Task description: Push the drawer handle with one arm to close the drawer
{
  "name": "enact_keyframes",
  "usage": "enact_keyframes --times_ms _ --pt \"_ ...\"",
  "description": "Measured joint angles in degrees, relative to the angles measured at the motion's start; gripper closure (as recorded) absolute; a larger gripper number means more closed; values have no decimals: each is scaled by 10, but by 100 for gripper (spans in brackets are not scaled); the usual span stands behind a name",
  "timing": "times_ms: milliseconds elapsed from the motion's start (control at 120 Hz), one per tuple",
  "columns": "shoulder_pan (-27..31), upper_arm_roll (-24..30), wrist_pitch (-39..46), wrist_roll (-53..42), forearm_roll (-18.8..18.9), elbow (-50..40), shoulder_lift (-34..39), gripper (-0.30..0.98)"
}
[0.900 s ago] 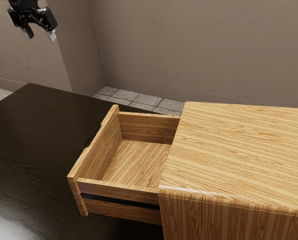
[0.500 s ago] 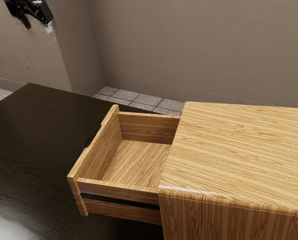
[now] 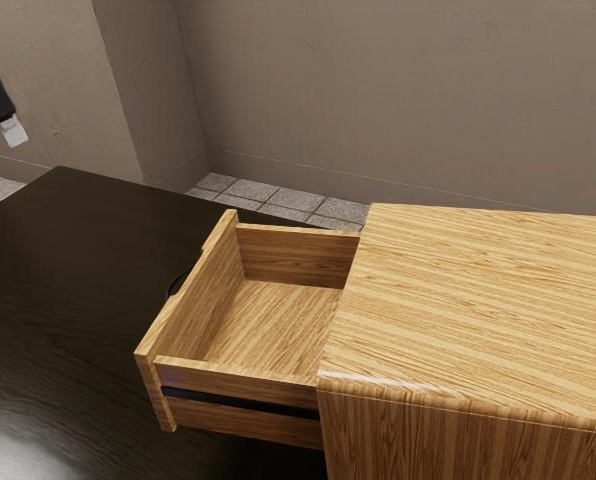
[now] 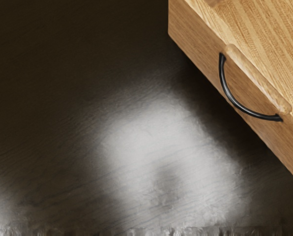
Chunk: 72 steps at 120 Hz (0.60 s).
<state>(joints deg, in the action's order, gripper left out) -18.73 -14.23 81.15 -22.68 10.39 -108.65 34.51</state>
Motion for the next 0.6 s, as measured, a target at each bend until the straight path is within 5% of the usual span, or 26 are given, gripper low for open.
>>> enact_keyframes --times_ms 433,600 --pt "-28 -94 134 -103 40 -197 47 3" --pt "-39 -98 202 -167 52 -222 24 16"
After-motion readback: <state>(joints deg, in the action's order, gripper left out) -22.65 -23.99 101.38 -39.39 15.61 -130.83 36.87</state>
